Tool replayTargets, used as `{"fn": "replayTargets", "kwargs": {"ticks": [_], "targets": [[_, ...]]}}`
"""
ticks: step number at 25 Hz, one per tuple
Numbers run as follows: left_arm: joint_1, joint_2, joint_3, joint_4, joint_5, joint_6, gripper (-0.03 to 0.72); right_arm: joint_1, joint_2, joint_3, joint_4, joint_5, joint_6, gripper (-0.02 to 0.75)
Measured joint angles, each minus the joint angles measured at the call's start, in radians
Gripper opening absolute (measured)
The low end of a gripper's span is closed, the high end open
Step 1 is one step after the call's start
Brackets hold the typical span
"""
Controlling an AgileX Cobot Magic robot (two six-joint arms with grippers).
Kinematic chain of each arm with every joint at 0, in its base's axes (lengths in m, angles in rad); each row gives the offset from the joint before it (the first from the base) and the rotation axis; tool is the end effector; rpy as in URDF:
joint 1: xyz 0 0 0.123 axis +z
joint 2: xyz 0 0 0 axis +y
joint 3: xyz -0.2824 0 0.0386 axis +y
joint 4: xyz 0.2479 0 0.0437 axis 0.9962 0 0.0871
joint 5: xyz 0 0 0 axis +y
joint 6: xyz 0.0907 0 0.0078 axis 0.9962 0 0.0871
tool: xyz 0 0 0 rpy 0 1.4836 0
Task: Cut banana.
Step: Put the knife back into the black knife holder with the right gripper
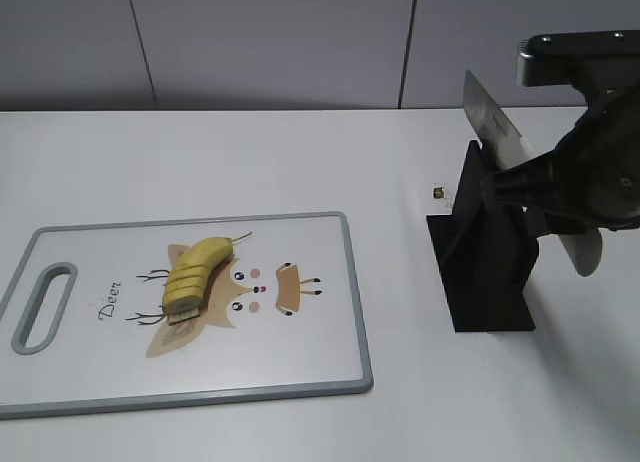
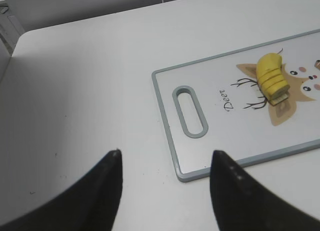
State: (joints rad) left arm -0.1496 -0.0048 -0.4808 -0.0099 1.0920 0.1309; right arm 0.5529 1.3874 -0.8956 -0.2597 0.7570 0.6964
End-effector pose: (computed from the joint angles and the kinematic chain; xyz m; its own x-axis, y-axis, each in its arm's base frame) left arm -0.0048 -0.0001 0.2693 -0.4670 0.1978 -0.8619 0.2172 0.9705 0.1051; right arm 0.2319 0.1242 0.2475 -0.8982 0.0059 -0.4395 -0.0227 0.9980 0.0598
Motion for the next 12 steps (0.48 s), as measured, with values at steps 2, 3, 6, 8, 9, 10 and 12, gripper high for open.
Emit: {"fn": "replayTargets", "kwargs": {"ticks": [2, 3, 6, 8, 9, 10, 12], "targets": [[0.000, 0.000, 0.000, 0.000, 0.000, 0.000, 0.542, 0.000, 0.008, 0.000, -0.008, -0.001, 0.012, 0.161], [0.000, 0.000, 0.000, 0.000, 0.000, 0.000, 0.540, 0.000, 0.011, 0.000, -0.011, -0.003, 0.015, 0.161], [0.000, 0.000, 0.000, 0.000, 0.000, 0.000, 0.534, 0.000, 0.019, 0.000, -0.015, -0.003, 0.018, 0.161], [0.000, 0.000, 0.000, 0.000, 0.000, 0.000, 0.533, 0.000, 0.026, 0.000, -0.013, -0.001, 0.019, 0.161], [0.000, 0.000, 0.000, 0.000, 0.000, 0.000, 0.533, 0.000, 0.031, 0.000, -0.009, 0.004, 0.019, 0.161], [0.000, 0.000, 0.000, 0.000, 0.000, 0.000, 0.530, 0.000, 0.037, 0.000, -0.007, 0.011, 0.019, 0.161], [0.000, 0.000, 0.000, 0.000, 0.000, 0.000, 0.526, 0.000, 0.053, 0.000, 0.004, 0.019, 0.019, 0.161]]}}
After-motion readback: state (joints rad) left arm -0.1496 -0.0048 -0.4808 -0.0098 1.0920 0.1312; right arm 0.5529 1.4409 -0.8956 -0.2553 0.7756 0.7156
